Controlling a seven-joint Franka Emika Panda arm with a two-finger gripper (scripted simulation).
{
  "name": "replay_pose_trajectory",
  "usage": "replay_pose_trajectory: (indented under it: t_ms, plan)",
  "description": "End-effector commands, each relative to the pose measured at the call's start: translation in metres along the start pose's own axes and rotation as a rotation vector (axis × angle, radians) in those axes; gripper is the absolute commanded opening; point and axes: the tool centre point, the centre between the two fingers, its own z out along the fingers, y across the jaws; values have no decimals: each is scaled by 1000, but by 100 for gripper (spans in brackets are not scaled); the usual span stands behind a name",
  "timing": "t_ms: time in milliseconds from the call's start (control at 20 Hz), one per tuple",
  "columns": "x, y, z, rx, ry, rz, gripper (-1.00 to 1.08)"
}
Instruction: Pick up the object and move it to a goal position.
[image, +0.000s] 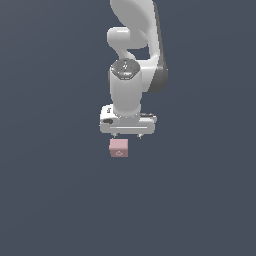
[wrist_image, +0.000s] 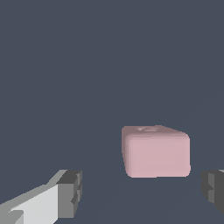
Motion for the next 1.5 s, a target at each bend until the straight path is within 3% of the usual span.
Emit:
replay_pose_trajectory:
  t_ms: [0,400,850,1450]
  plan:
    - [0,0,0,0,0,0,100]
    - [4,24,-15,-26,22,-10,100]
    - [4,24,-15,-27,23,-6,100]
    - [3,25,-8,-20,21,137,100]
